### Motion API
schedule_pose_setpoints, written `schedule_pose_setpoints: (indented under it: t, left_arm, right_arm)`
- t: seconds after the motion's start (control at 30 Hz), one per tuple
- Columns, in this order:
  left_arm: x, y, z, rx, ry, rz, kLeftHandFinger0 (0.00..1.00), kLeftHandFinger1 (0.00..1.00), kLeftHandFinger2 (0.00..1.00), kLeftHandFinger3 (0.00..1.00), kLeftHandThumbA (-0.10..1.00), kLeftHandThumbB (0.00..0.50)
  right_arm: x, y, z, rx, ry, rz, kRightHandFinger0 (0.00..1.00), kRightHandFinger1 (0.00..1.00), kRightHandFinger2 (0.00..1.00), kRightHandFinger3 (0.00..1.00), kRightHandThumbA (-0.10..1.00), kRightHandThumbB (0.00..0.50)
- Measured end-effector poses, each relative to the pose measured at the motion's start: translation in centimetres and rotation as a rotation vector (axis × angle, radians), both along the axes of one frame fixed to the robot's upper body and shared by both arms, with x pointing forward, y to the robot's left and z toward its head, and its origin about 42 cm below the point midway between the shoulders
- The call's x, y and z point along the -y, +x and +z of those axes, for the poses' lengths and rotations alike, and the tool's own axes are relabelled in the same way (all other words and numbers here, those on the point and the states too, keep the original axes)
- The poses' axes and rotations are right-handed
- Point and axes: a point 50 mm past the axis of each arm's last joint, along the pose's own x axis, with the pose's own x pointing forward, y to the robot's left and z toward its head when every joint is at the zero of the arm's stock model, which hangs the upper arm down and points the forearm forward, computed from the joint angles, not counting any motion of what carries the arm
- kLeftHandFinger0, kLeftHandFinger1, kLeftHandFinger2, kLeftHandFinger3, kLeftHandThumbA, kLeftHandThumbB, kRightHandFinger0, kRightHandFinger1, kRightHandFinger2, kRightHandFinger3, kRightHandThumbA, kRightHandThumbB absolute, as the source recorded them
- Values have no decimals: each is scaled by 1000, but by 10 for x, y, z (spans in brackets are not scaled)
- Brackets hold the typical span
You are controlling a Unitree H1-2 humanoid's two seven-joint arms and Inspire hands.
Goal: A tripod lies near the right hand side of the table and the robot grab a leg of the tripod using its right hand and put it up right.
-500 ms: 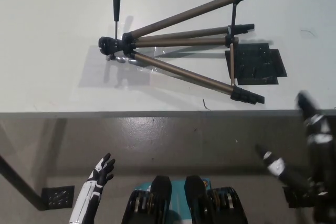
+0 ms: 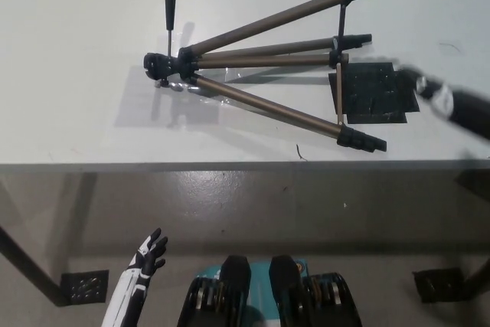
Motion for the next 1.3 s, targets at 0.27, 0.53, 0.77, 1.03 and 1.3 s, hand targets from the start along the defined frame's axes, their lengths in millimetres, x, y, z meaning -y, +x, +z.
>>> schedule_pose_setpoints:
  t: [0.27,0.53,0.77,1.03,1.3]
  left_arm:
    - [1,-1,-2,-3,9,-5,1000,1000,1000,1000,1000,401]
    - [0,-4,-1,22,33,-16,1000,1000,1000,1000,1000,394]
    - [0,-9,-3,28,42,-22,1000,1000,1000,1000,1000,405]
    - [0,-10,-3,33,53,-25,1000,1000,1000,1000,1000,399]
    - [-2,-10,-2,47,72,-33,1000,1000,1000,1000,1000,399]
  right_arm:
    - [-39,62,61,-60,-258,-66,1000,1000,1000,1000,913,496]
    - [-94,143,81,-289,-586,-226,1000,1000,1000,1000,893,500]
    - [-128,197,56,-469,-852,-410,1000,1000,1000,1000,905,500]
    - [-160,226,15,-594,-1062,-526,1000,1000,1000,1000,929,500]
    - [-167,242,-6,-738,-1097,-562,1000,1000,1000,1000,918,500]
